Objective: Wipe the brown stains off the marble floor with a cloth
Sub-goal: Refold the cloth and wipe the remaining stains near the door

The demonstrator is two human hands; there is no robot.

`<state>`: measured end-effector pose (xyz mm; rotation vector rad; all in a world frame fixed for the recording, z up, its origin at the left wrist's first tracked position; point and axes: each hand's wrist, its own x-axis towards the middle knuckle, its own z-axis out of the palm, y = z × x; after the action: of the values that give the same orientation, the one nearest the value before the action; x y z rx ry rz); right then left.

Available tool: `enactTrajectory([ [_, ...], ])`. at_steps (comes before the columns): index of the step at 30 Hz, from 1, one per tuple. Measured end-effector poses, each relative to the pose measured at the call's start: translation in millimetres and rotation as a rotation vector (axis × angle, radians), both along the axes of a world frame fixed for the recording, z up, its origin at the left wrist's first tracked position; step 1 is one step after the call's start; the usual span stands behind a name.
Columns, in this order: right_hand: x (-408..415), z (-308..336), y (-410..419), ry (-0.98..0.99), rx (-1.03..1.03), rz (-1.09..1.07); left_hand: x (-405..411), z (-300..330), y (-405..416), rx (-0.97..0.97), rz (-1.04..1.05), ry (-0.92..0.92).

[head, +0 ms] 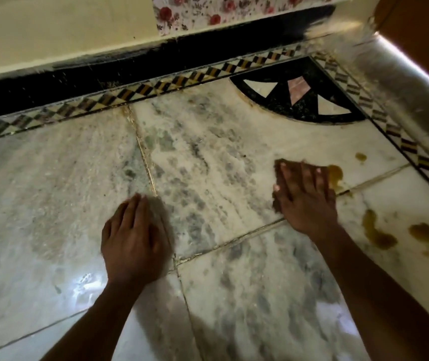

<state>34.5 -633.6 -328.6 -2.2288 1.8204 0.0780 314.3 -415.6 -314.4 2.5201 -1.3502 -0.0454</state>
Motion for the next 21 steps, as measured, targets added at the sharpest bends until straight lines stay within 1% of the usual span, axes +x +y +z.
enactTrajectory([
  [2,15.3,0.5,-38.2,-0.027,0.054,-0.161,-11.5,9.9,-42.5,-0.106,-0.019,0.036],
  [3,25.7,2.9,-60.2,-0.039,0.078,-0.19,-20.4,14.5,-70.4,-0.163,-0.065,0.06],
  [4,40.0,7.4,-75.9,-0.029,0.123,-0.175,-27.5,19.3,-97.7,-0.184,-0.124,0.098],
  [5,49.5,8.5,-84.4,0.002,0.166,-0.108,-35.7,19.2,-120.7,-0.163,-0.192,0.126],
  [7,51.5,5.8,-73.5,0.043,0.18,0.135,-48.5,8.3,-151.8,-0.08,-0.295,0.15],
  [9,24.5,0.0,-38.3,0.038,0.041,0.329,-62.7,-6.2,-165.2,-0.046,-0.315,0.157],
  [10,7.4,-2.3,-19.8,0.011,-0.005,0.355,-67.5,-13.6,-163.2,-0.034,-0.312,0.122],
  [12,-17.6,-3.2,-11.9,0.015,-0.059,0.275,-69.2,-26.6,-163.7,-0.024,-0.295,0.051],
  [14,-20.1,-10.9,-45.6,0.016,-0.093,0.091,-69.9,-34.3,-168.1,-0.014,-0.278,0.043],
  [15,-11.3,-9.5,-68.0,-0.018,-0.066,-0.028,-72.0,-33.3,-168.2,-0.01,-0.278,0.044],
  [17,23.1,-8.2,-124.3,-0.084,0.023,-0.128,-70.2,-32.5,-166.8,-0.016,-0.252,0.05],
  [18,36.8,-0.1,-151.0,-0.063,0.075,-0.12,-71.2,-29.1,-171.0,-0.033,-0.261,0.059],
  [19,47.5,-0.3,-169.4,-0.039,0.139,-0.067,-71.6,-28.8,-168.4,-0.038,-0.264,0.059],
  [20,52.8,-2.6,-180.6,-0.023,0.179,0.019,-71.9,-29.7,-166.1,-0.049,-0.257,0.057],
  [21,51.1,-2.7,-183.4,0.012,0.176,0.142,-72.4,-29.4,-167.5,-0.061,-0.249,0.057],
])
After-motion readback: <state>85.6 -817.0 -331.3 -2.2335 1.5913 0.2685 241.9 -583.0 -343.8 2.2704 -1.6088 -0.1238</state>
